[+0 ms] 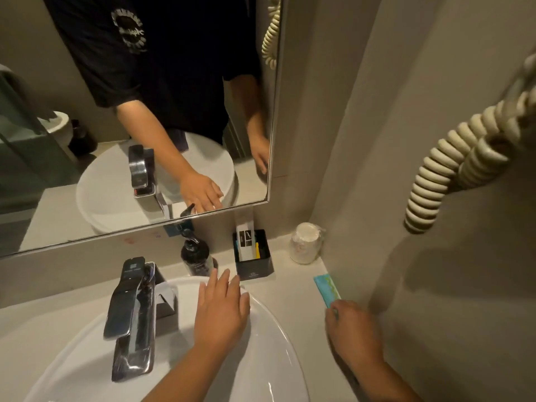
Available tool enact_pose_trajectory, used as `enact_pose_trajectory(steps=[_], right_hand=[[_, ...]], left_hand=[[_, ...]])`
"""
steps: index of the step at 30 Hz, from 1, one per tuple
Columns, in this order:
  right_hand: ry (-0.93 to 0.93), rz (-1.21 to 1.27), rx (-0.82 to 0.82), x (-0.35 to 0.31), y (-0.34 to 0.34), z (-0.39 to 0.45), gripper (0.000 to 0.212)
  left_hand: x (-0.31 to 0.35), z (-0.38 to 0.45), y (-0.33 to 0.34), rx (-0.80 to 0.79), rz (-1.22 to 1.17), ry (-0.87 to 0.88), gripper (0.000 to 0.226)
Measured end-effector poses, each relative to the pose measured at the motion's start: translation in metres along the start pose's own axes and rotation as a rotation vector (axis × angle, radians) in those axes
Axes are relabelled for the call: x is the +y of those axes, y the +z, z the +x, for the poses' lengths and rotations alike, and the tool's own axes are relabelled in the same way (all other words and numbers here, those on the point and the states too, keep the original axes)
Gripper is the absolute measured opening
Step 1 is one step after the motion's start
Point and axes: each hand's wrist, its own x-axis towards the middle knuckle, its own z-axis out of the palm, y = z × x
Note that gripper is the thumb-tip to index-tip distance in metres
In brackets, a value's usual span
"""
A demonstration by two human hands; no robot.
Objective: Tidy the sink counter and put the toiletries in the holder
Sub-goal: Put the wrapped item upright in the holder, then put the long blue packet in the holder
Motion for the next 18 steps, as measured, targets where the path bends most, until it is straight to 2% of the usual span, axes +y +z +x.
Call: enact_pose_trajectory(steps=[3,6,10,15,18], right_hand=[[0.015,-0.188,-0.147,0.016,0.016,-0.018,0.036],[-0.012,-0.268,-0.177,0.018,0.029,-0.025,0.037],[0.038,-0.247,-0.173,0.017,0.029,-0.030,0.029],[0.136,-0.093,-0.080,0.020,0.029,-0.029,0.023],[0.197,-0.046,-0.133,0.018,0.034,-0.024,0.025]], left_hand=[[0.001,-0.002,-0.004,-0.017,0.018,0.039,0.070],[0.001,-0.003,-0.004,-0.022,0.027,0.037,0.062],[0.002,-0.004,-0.006,-0.013,0.034,0.047,0.073],[0.000,-0.004,-0.006,-0.013,0.037,0.063,0.072],[0.000,-0.004,-0.006,-0.014,0.055,0.072,0.070]])
